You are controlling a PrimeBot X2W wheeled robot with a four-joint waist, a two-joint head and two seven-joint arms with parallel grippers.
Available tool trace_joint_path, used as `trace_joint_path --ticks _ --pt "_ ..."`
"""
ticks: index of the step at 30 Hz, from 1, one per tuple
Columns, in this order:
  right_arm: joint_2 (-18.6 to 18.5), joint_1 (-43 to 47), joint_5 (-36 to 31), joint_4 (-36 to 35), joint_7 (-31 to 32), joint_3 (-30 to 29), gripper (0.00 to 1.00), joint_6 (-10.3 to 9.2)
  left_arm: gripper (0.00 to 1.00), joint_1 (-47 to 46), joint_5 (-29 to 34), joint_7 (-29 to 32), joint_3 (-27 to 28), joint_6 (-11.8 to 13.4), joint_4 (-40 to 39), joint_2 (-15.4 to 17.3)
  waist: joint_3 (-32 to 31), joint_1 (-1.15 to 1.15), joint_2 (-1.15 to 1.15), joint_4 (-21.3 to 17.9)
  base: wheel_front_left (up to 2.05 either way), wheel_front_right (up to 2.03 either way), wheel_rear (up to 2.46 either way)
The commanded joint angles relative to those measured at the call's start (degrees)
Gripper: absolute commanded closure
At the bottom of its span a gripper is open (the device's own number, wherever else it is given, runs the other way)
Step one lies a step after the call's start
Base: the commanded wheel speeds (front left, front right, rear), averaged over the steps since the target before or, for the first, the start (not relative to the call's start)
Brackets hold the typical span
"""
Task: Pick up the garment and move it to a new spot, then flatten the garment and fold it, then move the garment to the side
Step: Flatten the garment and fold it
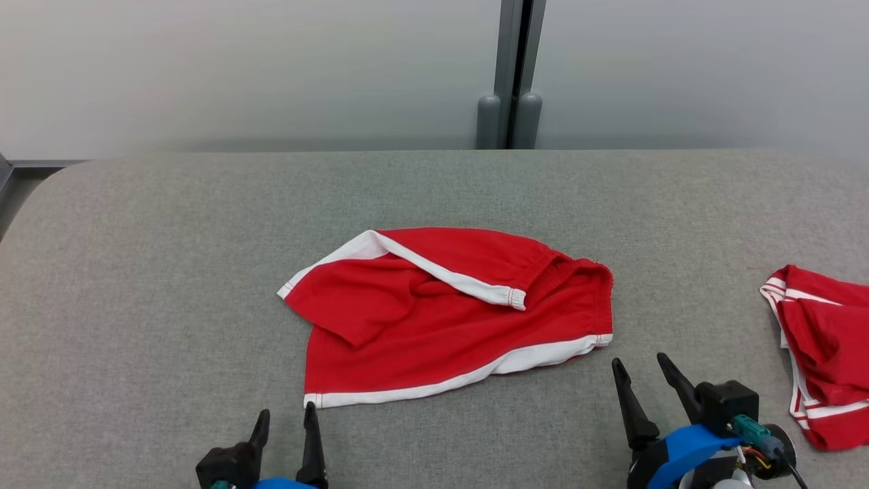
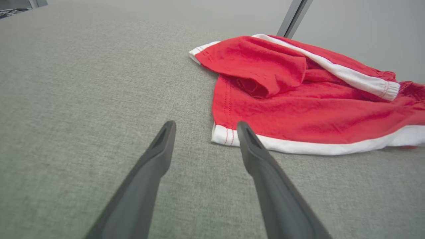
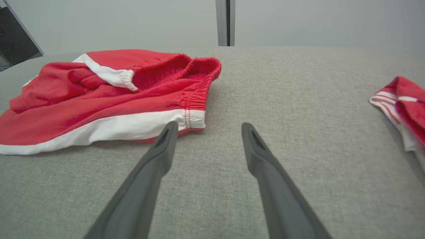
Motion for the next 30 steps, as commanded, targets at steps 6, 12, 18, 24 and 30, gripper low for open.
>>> trace_joint_path --ticks 6,12,18,24,30 --pt "-0.3 -3.05 0.66 0.36 -0.02 1.43 0.0 0.01 0.0 -5.53 -3.97 -0.01 -2.51 -1.9 4.6 -0.02 3.67 0.0 0.0 0.2 0.0 0.0 0.0" --pt "-0.54 -3.81 1.41 0.13 -0.02 2.19 0.0 0.01 0.0 -8.21 -5.54 -0.01 -3.7 -3.12 7.29 -0.04 5.39 0.0 0.0 -0.02 0.0 0.0 0.0" --pt "-0.89 -4.15 1.99 0.42 -0.02 2.4 0.0 0.01 0.0 -8.11 -7.37 0.08 -4.78 -4.22 8.29 -0.04 5.74 0.0 0.0 -0.15 0.0 0.0 0.0" --pt "-0.97 -4.37 2.04 0.34 -0.02 2.61 0.0 0.01 0.0 -8.14 -7.42 0.08 -5.04 -4.77 7.97 -0.05 5.95 0.0 0.0 -0.32 0.0 0.0 0.0" --pt "-1.02 -4.14 2.1 0.55 -0.02 2.82 0.0 0.01 0.47 -8.21 -7.62 0.07 -4.73 -5.26 8.03 -0.05 6.06 0.0 0.0 -0.39 0.0 0.0 0.0"
